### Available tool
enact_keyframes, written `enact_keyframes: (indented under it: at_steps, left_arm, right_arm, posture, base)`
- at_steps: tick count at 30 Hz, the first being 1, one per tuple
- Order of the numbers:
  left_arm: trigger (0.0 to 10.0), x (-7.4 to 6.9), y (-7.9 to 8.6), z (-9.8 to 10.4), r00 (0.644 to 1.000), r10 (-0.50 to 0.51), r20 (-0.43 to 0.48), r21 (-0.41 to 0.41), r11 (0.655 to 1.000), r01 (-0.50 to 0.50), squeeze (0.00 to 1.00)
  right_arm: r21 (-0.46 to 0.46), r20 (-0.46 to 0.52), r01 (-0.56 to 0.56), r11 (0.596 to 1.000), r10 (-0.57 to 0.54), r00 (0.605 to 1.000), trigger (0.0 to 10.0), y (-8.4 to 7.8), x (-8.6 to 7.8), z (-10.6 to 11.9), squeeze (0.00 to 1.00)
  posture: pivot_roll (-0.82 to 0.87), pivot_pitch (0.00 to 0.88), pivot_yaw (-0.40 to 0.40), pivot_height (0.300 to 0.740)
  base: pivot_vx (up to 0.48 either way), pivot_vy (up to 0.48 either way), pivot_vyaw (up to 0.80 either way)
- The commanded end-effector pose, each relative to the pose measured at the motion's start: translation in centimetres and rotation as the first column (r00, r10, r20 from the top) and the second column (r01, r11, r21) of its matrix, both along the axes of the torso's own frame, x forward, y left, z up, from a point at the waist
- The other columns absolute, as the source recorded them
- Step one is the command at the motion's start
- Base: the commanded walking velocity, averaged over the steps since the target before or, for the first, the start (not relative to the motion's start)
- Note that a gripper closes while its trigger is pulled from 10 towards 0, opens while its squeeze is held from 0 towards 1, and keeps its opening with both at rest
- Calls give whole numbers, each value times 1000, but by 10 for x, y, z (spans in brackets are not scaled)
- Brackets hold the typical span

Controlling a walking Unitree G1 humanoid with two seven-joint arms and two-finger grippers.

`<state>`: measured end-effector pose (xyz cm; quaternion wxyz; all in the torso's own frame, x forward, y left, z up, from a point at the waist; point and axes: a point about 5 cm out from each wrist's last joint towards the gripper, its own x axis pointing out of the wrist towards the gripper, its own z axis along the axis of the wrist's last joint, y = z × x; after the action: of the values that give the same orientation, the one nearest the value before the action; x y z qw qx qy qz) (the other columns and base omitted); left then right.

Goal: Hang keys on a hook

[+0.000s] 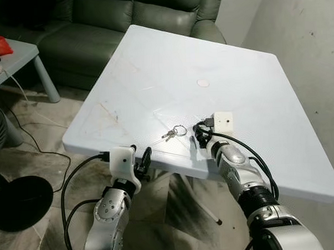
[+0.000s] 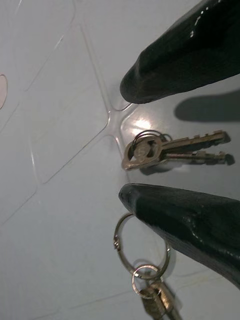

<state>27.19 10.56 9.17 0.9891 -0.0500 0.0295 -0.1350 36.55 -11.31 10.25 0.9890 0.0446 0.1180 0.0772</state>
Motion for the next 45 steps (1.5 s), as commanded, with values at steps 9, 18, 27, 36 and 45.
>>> enact_keyframes:
  at_steps: [9,18,27,36,45]
  left_arm:
    - [10000,-5,8,5,999,37,5,-23,999,-37,0]
    - [10000,-12,13,5,998,62,-9,-26,998,-62,0]
    - [10000,-21,13,3,997,73,-31,-29,997,-74,0]
    - [10000,-24,13,3,996,78,-44,-28,996,-79,0]
    - [10000,-23,12,4,996,74,-48,-26,997,-75,0]
  right_arm:
    - [26,2,-2,1000,2,1000,10000,2,4,5,0]
    - [27,-2,-2,1000,2,1000,10000,3,7,8,0]
    - [22,-13,4,1000,-4,1000,10000,2,9,7,0]
    - [16,-9,27,1000,-27,1000,1922,-3,10,7,0]
    - [16,12,41,999,-42,999,0,-11,11,9,0]
  posture:
    - [101,129,-184,740]
    - [115,163,-189,740]
    - [121,193,-196,740]
    - [120,205,-195,740]
    - [116,200,-190,740]
  base:
    - [0,0,0]
    - [0,0,0]
    - [0,0,0]
    - [0,0,0]
    - [0,0,0]
